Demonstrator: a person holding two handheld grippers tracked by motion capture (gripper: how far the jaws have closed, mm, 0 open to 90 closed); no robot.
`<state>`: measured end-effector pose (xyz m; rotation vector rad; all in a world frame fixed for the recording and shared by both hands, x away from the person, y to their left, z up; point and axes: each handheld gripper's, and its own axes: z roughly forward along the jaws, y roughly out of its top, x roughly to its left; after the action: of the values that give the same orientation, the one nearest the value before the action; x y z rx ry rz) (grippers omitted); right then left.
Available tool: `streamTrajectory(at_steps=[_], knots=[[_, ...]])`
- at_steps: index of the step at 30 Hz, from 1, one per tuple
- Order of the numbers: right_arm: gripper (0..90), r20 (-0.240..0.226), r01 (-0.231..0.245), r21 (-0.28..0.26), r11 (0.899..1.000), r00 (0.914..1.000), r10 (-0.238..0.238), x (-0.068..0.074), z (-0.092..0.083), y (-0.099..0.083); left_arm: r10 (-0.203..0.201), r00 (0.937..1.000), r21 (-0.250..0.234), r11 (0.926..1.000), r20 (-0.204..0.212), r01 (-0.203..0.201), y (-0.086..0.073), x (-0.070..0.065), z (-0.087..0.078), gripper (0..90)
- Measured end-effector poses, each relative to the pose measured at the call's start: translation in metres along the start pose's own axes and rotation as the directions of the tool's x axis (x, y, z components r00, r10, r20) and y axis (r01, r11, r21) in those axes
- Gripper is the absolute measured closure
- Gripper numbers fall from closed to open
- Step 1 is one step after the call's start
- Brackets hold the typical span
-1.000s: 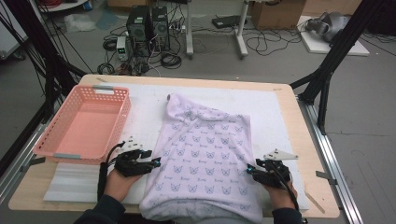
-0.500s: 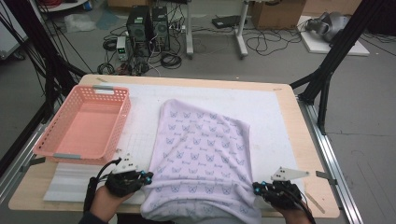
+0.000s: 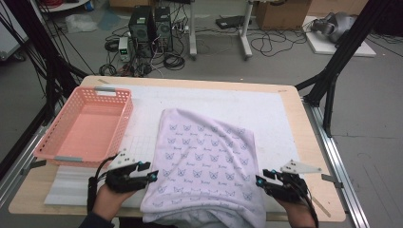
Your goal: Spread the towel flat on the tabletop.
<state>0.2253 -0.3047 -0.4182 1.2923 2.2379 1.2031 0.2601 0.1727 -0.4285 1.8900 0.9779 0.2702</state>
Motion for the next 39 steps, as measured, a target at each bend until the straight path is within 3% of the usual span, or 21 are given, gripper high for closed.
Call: streamTrajectory(at_steps=[2, 5, 7, 9, 10, 11, 13, 15, 19, 25, 28, 29, 31, 33, 35, 39], knots=[[56.6, 0.015, 0.018, -0.011, 1.000, 0.9997, -0.018, -0.002, 0.020, 0.010, -0.015, 0.9996, 0.009, 0.9998, -0.025, 0.015, 0.006, 0.006, 0.015, 50.9], [56.6, 0.028, 0.059, 0.021, 0.998, 0.9978, -0.059, 0.000, 0.045, 0.020, -0.011, 0.9979, 0.063, 0.9979, -0.065, 0.015, 0.010, 0.014, 0.038, 49.2], [56.8, 0.039, 0.066, 0.050, 0.997, 0.9969, -0.068, 0.001, 0.061, 0.024, 0.031, 0.9966, 0.103, 0.9944, -0.076, -0.023, 0.010, 0.012, 0.049, 49.1], [60.1, 0.040, 0.067, 0.077, 0.995, 0.9968, -0.070, 0.001, 0.072, 0.025, 0.107, 0.9889, 0.107, 0.9896, -0.103, -0.096, 0.009, 0.004, 0.053, 51.3], [64.0, 0.041, 0.073, 0.090, 0.993, 0.9962, -0.077, 0.002, 0.077, 0.024, 0.151, 0.9805, 0.106, 0.9847, -0.125, -0.139, 0.007, 0.001, 0.053, 57.3], [69.7, 0.054, 0.084, 0.074, 0.994, 0.9947, -0.088, 0.002, 0.077, 0.023, 0.173, 0.9781, 0.101, 0.9816, -0.115, -0.162, 0.006, -0.001, 0.052, 68.8], [87.4, 0.015, 0.073, 0.076, 0.994, 0.9971, -0.074, 0.000, 0.075, 0.022, 0.152, 0.9805, 0.111, 0.9841, -0.125, -0.138, 0.006, -0.004, 0.049, 85.7], [88.3, -0.015, 0.098, 0.084, 0.992, 0.9952, -0.097, 0.000, 0.071, 0.020, 0.142, 0.9839, 0.128, 0.9835, -0.108, -0.128, 0.005, -0.004, 0.044, 86.9], [88.4, -0.066, 0.128, 0.117, 0.985, 0.9905, -0.121, 0.007, 0.057, 0.013, 0.099, 0.9941, 0.117, 0.9888, -0.046, -0.093, -0.002, -0.008, 0.024, 86.9], [88.4, -0.182, 0.115, 0.137, 0.984, 0.9793, -0.089, 0.020, 0.028, -0.002, 0.117, 0.9928, 0.124, 0.9850, 0.025, -0.120, -0.013, -0.020, -0.010, 86.8], [87.7, -0.255, 0.121, 0.183, 0.976, 0.9644, -0.072, 0.026, 0.020, -0.011, 0.124, 0.9909, 0.132, 0.9827, 0.051, -0.130, -0.020, -0.026, -0.020, 86.7], [86.0, -0.267, 0.127, 0.179, 0.976, 0.9606, -0.076, 0.028, 0.016, -0.012, 0.127, 0.9906, 0.130, 0.9826, 0.052, -0.133, -0.021, -0.027, -0.021, 86.3], [74.2, -0.275, 0.124, 0.156, 0.980, 0.9584, -0.078, 0.027, 0.013, -0.010, 0.121, 0.9917, 0.112, 0.9858, 0.044, -0.125, -0.021, -0.027, -0.021, 81.5], [67.0, -0.258, 0.097, 0.109, 0.989, 0.9640, -0.066, 0.023, 0.012, -0.006, 0.103, 0.9942, 0.092, 0.9902, 0.032, -0.105, -0.019, -0.024, -0.018, 68.3], [62.7, -0.233, 0.063, 0.054, 0.997, 0.9712, -0.049, 0.018, 0.013, 0.002, 0.093, 0.9956, 0.069, 0.9932, 0.016, -0.094, -0.017, -0.021, -0.015, 61.9], [57.3, -0.099, -0.004, -0.043, 0.999, 0.9951, 0.000, 0.000, 0.024, 0.019, 0.066, 0.9978, 0.041, 0.9970, -0.001, -0.066, -0.013, -0.011, -0.010, 55.7]])
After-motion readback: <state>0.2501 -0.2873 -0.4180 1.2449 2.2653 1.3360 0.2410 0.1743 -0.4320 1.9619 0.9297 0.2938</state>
